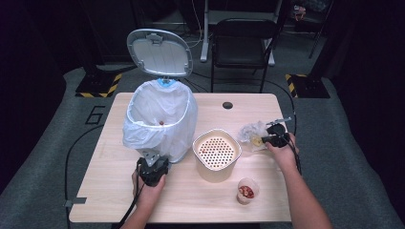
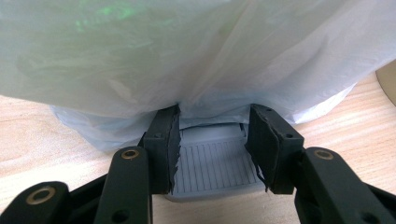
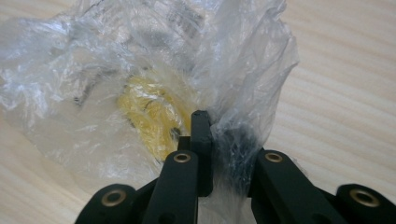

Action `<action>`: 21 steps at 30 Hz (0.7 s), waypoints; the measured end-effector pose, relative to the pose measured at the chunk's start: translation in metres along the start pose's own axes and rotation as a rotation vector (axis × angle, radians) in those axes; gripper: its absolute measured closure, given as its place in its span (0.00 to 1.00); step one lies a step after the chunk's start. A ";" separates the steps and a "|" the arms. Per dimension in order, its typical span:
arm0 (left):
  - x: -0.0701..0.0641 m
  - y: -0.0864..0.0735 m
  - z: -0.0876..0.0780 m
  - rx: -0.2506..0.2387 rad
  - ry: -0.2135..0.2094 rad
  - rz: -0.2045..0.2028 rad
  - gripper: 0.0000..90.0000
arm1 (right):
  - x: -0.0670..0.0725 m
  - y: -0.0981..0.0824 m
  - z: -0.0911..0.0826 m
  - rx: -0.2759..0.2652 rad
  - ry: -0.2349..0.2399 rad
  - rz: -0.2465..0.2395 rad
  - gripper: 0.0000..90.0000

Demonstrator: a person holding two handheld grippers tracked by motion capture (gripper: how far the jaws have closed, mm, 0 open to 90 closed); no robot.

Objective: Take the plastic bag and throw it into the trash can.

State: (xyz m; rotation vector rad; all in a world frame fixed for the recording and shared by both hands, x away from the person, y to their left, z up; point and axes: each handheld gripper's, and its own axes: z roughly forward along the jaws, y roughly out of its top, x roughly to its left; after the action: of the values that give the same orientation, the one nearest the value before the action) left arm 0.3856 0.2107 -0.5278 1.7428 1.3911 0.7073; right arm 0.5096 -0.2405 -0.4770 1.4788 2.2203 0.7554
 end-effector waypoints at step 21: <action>0.001 0.000 -0.001 0.008 -0.001 0.009 0.60 | 0.005 0.041 -0.067 -0.072 0.068 -0.015 0.93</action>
State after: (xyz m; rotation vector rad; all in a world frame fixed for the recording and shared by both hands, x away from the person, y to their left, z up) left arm 0.3854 0.2115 -0.5275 1.7564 1.3877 0.7070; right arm 0.4991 -0.2384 -0.3995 1.4207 2.2261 0.8833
